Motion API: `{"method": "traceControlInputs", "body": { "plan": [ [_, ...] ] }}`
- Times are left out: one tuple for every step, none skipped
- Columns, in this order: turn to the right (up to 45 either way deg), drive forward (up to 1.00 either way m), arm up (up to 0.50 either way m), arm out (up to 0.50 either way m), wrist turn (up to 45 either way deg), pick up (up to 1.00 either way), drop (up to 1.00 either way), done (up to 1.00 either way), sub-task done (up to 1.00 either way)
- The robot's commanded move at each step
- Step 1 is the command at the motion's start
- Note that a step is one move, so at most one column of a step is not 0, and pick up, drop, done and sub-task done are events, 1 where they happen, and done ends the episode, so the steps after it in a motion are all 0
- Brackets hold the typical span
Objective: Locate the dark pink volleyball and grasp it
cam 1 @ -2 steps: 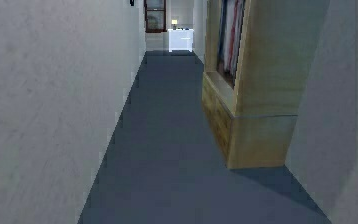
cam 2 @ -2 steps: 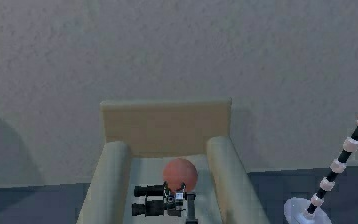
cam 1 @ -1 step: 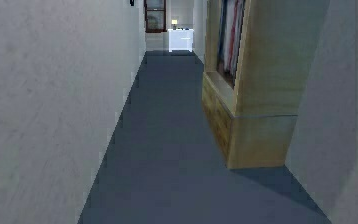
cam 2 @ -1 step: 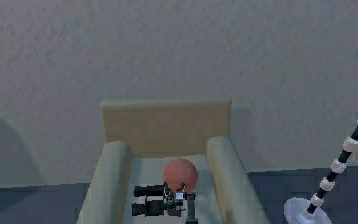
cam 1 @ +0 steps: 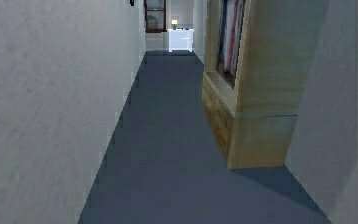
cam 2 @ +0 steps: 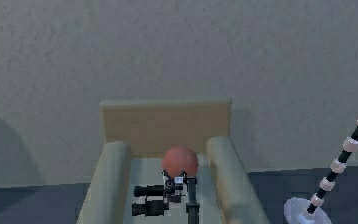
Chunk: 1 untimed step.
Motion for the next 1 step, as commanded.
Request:
{"method": "traceControlInputs", "body": {
  "plan": [
    [0.0, 0.00, 0.00, 0.00, 0.0, 0.00, 0.00, 1.00, 0.00]
  ]
}}
